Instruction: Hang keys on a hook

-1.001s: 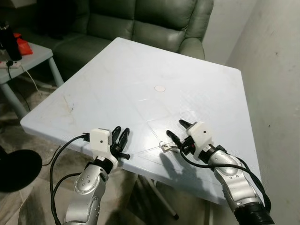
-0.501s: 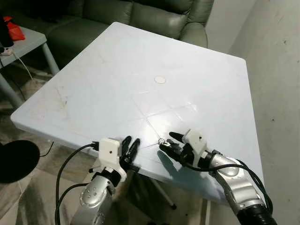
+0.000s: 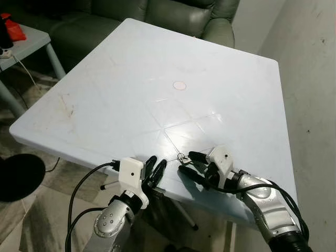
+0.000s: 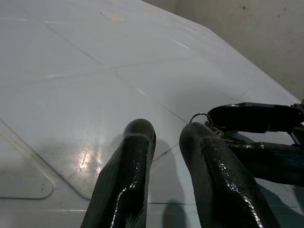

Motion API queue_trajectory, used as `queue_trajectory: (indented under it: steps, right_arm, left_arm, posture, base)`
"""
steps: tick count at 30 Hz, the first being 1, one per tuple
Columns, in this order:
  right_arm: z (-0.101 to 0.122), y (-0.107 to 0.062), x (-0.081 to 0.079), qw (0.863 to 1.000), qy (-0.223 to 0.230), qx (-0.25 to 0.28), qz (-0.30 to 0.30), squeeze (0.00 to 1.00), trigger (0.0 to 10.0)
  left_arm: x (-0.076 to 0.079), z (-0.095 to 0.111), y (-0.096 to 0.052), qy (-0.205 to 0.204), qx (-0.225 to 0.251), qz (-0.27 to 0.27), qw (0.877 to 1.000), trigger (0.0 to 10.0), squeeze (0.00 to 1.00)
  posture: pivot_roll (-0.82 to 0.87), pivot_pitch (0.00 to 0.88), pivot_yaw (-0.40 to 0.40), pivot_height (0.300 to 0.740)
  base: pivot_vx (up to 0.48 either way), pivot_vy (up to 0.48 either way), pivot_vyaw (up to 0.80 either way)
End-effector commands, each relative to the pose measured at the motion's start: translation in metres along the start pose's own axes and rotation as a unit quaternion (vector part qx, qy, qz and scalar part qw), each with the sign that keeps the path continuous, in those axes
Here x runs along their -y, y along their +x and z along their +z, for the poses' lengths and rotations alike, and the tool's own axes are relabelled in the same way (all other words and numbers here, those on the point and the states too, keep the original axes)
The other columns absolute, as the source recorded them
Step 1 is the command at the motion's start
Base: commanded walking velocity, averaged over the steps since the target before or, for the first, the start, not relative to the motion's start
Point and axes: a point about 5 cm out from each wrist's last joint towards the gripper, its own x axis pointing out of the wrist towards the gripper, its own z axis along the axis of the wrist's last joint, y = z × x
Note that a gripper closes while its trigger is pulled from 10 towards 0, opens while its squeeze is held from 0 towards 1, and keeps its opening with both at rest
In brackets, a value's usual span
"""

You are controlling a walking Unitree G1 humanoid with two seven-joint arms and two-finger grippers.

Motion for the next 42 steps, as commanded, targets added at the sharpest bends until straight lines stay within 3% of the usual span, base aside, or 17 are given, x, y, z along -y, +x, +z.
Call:
queue_trajectory:
  steps: [1,2,3,4,7,8,10,11,16,22,23,26,32,33,38,41,42]
  right_arm:
    - [0.001,-0.005,0.003,1.000,0.003,0.001,-0.005,0.00,10.0]
    - [0.003,-0.003,0.003,1.000,0.014,0.009,-0.007,0.00,10.0]
    - [0.005,-0.002,0.002,1.000,0.022,0.017,-0.009,0.00,6.5]
    - [0.006,-0.001,0.002,0.999,0.025,0.021,-0.010,0.00,5.8]
    - [0.010,0.000,0.003,0.999,0.025,0.031,-0.014,0.00,7.0]
    - [0.013,0.001,0.003,0.998,0.033,0.043,-0.014,0.00,8.9]
    - [0.018,0.002,0.003,0.997,0.045,0.060,-0.013,0.00,8.9]
    - [0.019,0.002,0.002,0.997,0.047,0.064,-0.013,0.00,10.0]
    - [0.022,0.004,0.001,0.996,0.047,0.069,-0.011,0.00,10.0]
    - [0.021,0.008,-0.004,0.997,0.050,0.057,-0.009,0.00,7.7]
    - [0.021,0.010,-0.006,0.997,0.046,0.055,-0.013,0.00,9.2]
    - [0.021,0.013,-0.008,0.997,0.048,0.051,-0.013,0.00,9.5]
    - [0.017,0.019,-0.015,0.998,0.052,0.039,-0.018,0.00,6.5]
    - [0.016,0.021,-0.016,0.998,0.052,0.035,-0.019,0.00,5.3]
    - [0.014,0.023,-0.019,0.998,0.049,0.029,-0.022,0.00,4.0]
    - [0.014,0.024,-0.019,0.998,0.047,0.028,-0.025,0.00,4.5]
    - [0.014,0.025,-0.019,0.998,0.044,0.027,-0.029,0.00,3.6]
  left_arm:
    - [0.005,0.002,0.000,0.002,0.000,-0.008,1.000,10.0,0.00]
    - [0.004,0.002,0.000,0.001,0.001,-0.007,1.000,10.0,0.00]
    - [0.004,0.002,0.000,0.001,0.001,-0.006,1.000,10.0,0.00]
    - [0.004,0.002,0.000,0.000,0.001,-0.005,1.000,10.0,0.00]
    - [0.004,0.003,0.000,-0.001,0.002,-0.004,1.000,10.0,0.00]
    - [0.005,0.002,0.001,-0.001,0.001,-0.004,1.000,10.0,0.00]
    - [0.005,0.003,0.001,-0.001,0.001,-0.004,1.000,10.0,0.00]
    - [0.005,0.003,0.001,-0.001,0.002,-0.004,1.000,10.0,0.00]
    - [0.005,0.003,0.002,-0.003,0.003,-0.003,1.000,10.0,0.00]
    - [0.005,0.004,0.003,-0.005,0.005,-0.001,1.000,10.0,0.00]
    - [0.005,0.004,0.003,-0.006,0.005,0.000,1.000,10.0,0.00]
    - [0.005,0.004,0.003,-0.006,0.006,0.000,1.000,10.0,0.00]
    - [0.005,0.005,0.003,-0.009,0.007,0.002,1.000,10.0,0.00]
    - [0.005,0.005,0.003,-0.009,0.007,0.003,1.000,10.0,0.00]
    - [0.005,0.005,0.003,-0.009,0.008,0.003,1.000,10.0,0.00]
    - [0.005,0.005,0.004,-0.009,0.008,0.003,1.000,10.0,0.00]
    - [0.005,0.005,0.004,-0.010,0.009,0.004,1.000,10.0,0.00]
  posture:
    - [0.01,0.179,-0.131,0.740]
    - [0.01,0.178,-0.132,0.740]
    - [0.01,0.178,-0.133,0.740]
    - [0.01,0.178,-0.133,0.740]
    - [0.01,0.177,-0.134,0.740]
    - [0.01,0.175,-0.133,0.740]
    - [0.01,0.175,-0.134,0.740]
    - [0.01,0.175,-0.134,0.740]
    - [0.01,0.173,-0.135,0.740]
    - [0.02,0.172,-0.138,0.740]
    - [0.02,0.172,-0.139,0.740]
    - [0.02,0.172,-0.139,0.740]
    - [0.02,0.174,-0.140,0.740]
    - [0.02,0.174,-0.140,0.740]
    - [0.02,0.173,-0.141,0.740]
    - [0.02,0.173,-0.142,0.740]
    - [0.02,0.175,-0.142,0.740]
  base:
    - [0.000,0.000,0.00]
    - [0.000,0.000,0.00]
    - [0.000,0.000,0.00]
    - [0.000,0.000,0.00]
    - [0.000,0.000,0.00]
    - [0.000,0.000,0.00]
    - [0.000,0.000,0.00]
    - [0.000,0.000,0.00]
    - [0.000,0.000,0.00]
    - [0.000,0.000,0.00]
    - [0.000,0.000,0.00]
    - [0.000,0.000,0.00]
    - [0.000,0.000,0.00]
    - [0.000,0.000,0.00]
    - [0.000,0.000,0.00]
    - [0.000,0.000,0.00]
    - [0.000,0.000,0.00]
